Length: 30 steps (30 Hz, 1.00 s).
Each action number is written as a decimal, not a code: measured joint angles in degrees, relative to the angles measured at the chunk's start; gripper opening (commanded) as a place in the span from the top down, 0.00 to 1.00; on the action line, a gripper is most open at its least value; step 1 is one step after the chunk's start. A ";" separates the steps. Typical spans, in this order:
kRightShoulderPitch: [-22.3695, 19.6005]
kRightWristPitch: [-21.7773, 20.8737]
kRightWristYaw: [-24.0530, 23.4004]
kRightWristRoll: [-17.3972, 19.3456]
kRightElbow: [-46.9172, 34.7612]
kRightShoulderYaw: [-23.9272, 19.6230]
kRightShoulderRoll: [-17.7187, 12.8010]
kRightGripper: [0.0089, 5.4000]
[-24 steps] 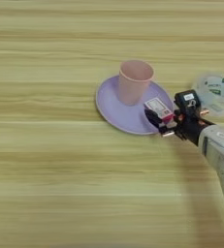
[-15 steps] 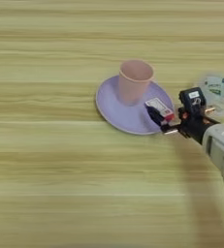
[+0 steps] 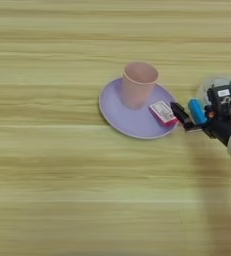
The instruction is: Move the objects on the table
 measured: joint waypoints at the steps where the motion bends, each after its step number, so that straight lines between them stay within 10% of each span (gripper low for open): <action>1: 0.55 0.05 -0.02 0.01 -0.36 -1.17 -0.57 0.01; 30: 4.49 1.08 0.08 -1.83 1.75 -0.43 -2.34 0.01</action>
